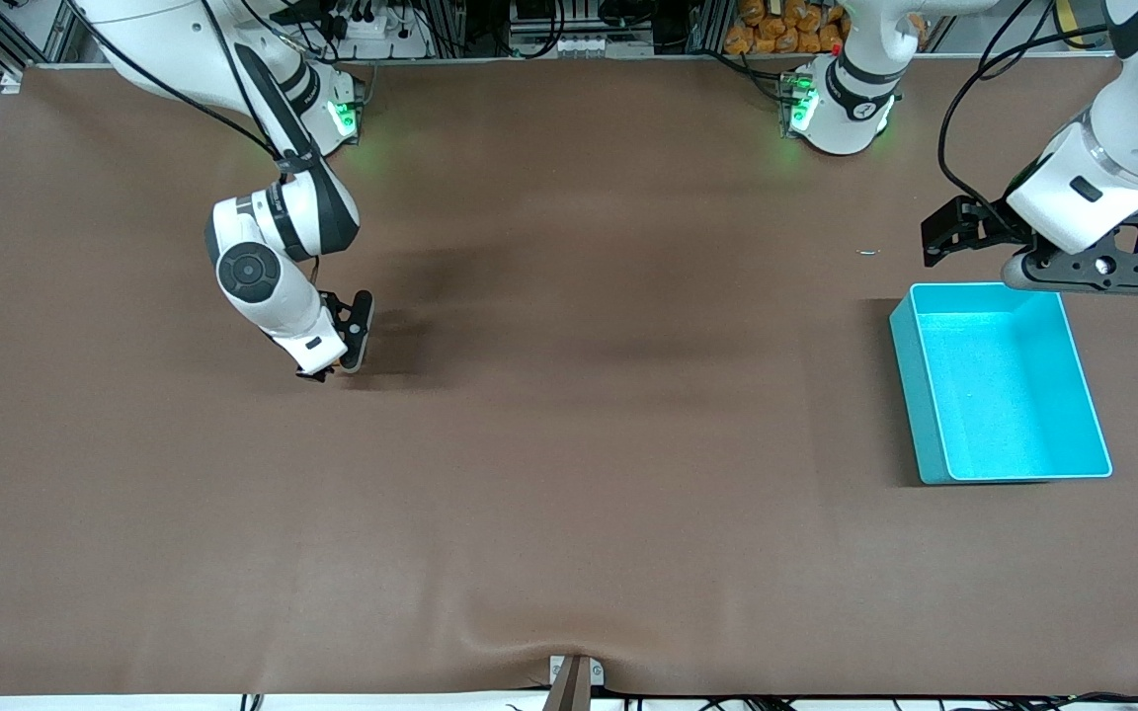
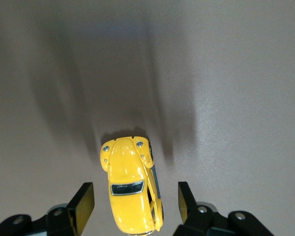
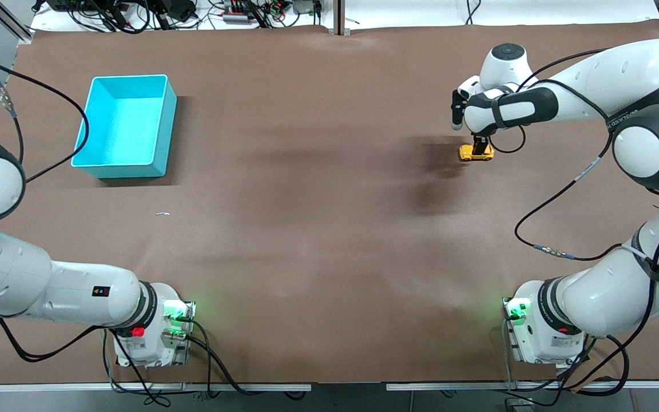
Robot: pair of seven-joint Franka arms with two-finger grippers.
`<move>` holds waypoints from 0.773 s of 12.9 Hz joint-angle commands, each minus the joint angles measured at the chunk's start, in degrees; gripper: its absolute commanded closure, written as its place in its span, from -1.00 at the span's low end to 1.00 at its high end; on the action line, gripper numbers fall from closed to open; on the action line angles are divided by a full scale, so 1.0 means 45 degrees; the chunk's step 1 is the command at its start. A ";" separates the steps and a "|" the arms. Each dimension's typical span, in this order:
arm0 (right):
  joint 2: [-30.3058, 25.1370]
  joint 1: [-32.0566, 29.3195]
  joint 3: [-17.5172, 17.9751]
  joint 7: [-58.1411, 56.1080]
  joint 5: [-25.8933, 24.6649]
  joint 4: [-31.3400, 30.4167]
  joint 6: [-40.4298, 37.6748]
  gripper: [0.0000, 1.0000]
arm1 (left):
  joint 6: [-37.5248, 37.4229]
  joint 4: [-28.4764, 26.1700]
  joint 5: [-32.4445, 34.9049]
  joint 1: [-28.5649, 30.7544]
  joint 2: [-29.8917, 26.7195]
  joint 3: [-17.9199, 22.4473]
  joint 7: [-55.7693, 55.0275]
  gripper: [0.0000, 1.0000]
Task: Wind and store yellow beetle car
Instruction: 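Move the open right gripper down over the yellow toy car, then close the right gripper on the yellow car's body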
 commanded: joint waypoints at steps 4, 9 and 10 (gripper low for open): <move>0.0031 0.0043 -0.0076 -0.0162 -0.0377 -0.0563 0.0840 -0.48 | -0.0106 0.0037 -0.0298 0.0090 -0.0130 -0.0022 -0.0163 -1.00; 0.0109 0.0063 -0.0076 -0.0162 -0.0415 -0.0896 0.1445 -0.34 | -0.0106 0.0037 -0.0298 0.0090 -0.0052 0.0057 -0.0163 -1.00; 0.0148 0.0063 -0.0076 -0.0162 -0.0474 -0.0896 0.1465 -0.31 | -0.0106 0.0037 -0.0298 0.0090 -0.0013 0.0057 -0.0182 -1.00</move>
